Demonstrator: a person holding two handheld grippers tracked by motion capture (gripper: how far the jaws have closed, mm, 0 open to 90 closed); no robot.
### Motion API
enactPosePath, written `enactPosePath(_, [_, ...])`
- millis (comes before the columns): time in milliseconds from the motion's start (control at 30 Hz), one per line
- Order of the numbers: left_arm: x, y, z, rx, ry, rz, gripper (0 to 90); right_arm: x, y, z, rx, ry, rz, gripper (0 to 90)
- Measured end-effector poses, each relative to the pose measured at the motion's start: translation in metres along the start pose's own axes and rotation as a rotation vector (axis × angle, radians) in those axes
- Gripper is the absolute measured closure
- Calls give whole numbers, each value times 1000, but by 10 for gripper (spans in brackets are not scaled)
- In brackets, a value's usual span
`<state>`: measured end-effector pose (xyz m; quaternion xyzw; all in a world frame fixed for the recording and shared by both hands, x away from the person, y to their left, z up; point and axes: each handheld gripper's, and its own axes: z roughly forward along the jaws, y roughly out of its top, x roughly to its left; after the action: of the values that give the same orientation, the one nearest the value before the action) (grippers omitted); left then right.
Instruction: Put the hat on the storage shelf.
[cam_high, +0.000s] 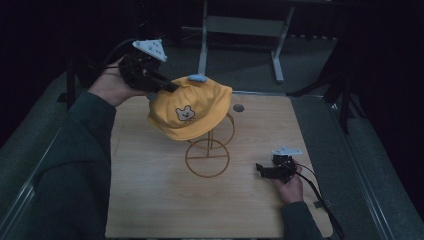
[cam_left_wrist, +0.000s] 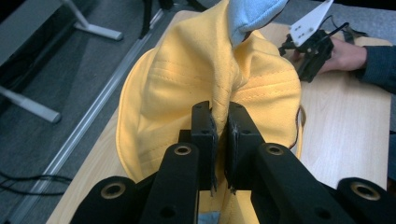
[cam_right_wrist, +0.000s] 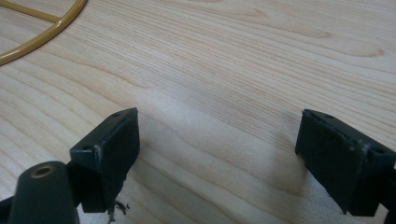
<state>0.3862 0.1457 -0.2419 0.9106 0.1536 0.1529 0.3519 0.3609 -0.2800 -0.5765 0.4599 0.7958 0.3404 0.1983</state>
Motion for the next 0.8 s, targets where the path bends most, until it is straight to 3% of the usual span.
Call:
enactPosePath(367, [-14, 28, 56, 40, -39, 32, 806, 0, 0, 0, 1, 0, 0, 136])
enactPosePath(500, [-17, 29, 77, 73, -30, 27, 768, 0, 0, 0, 0, 0, 3, 136])
enactPosePath(600, [-20, 28, 89, 80, -52, 28, 756, 0, 0, 0, 0, 1, 3, 136])
enactPosePath(700, [-26, 27, 97, 111, -52, 51, 759, 0, 0, 0, 0, 1, 2, 136])
enactPosePath(800, [-24, 24, 96, 109, -46, 32, 729, 0, 0, 0, 1, 2, 3, 136])
